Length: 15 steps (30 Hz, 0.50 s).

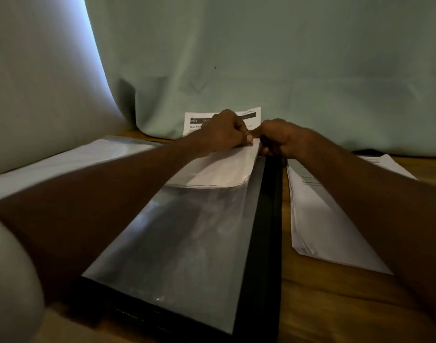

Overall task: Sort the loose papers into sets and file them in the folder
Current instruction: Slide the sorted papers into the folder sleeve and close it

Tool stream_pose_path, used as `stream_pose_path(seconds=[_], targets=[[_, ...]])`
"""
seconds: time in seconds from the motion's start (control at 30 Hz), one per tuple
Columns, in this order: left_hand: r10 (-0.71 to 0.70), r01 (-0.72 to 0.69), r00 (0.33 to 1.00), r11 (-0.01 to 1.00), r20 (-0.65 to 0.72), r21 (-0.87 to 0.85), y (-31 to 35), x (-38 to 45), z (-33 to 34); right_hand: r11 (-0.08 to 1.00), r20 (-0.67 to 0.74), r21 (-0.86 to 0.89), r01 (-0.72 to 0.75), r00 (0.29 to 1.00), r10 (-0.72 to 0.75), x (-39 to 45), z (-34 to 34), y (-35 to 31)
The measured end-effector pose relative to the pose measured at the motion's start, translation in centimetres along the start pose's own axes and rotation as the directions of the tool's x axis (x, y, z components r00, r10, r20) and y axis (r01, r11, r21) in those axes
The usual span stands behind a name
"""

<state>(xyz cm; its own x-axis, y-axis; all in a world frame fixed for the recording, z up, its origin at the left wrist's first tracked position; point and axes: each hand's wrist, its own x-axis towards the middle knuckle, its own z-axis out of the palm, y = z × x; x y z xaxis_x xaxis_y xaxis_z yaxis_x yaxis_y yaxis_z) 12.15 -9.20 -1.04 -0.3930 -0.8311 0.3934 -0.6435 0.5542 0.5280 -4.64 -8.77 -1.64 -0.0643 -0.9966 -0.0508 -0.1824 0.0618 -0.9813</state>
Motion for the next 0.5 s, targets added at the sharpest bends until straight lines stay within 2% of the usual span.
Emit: stream_pose_path(seconds=[0.07, 0.13, 0.2, 0.27, 0.33, 0.5], targets=[[0.004, -0.004, 1.000, 1.000, -0.009, 0.025, -0.1, 0.1, -0.1, 0.993, 0.188, -0.116, -0.015, 0.982, 0.037, -0.6, -0.5, -0.2], [0.002, -0.002, 1.000, 1.000, -0.015, 0.029, 0.1, 0.3, -0.2, 0.991, 0.237, -0.134, -0.026, 0.970, 0.057, -0.5, -1.0, -0.4], [0.001, 0.000, 1.000, 0.999, -0.023, 0.033, 0.1, 0.4, -0.2, 0.999, 0.170, -0.038, -0.036, 0.984, 0.042, 0.2, -0.9, -0.3], [0.013, -0.013, 1.000, 1.000, -0.023, 0.025, -0.2, 0.4, -0.3, 0.995, 0.028, 0.104, 0.004, 1.000, -0.007, 0.9, -0.5, -0.2], [0.021, -0.021, 1.000, 1.000, -0.014, 0.015, -0.4, 0.3, -0.1, 0.992, -0.049, 0.118, 0.048, 0.998, -0.042, 1.4, -0.4, -0.2], [0.057, -0.049, 0.994, 0.995, -0.092, 0.082, -0.4, -0.3, 0.5, 0.998, 0.032, 0.059, -0.032, 0.999, 0.030, 0.9, -0.5, 0.2]])
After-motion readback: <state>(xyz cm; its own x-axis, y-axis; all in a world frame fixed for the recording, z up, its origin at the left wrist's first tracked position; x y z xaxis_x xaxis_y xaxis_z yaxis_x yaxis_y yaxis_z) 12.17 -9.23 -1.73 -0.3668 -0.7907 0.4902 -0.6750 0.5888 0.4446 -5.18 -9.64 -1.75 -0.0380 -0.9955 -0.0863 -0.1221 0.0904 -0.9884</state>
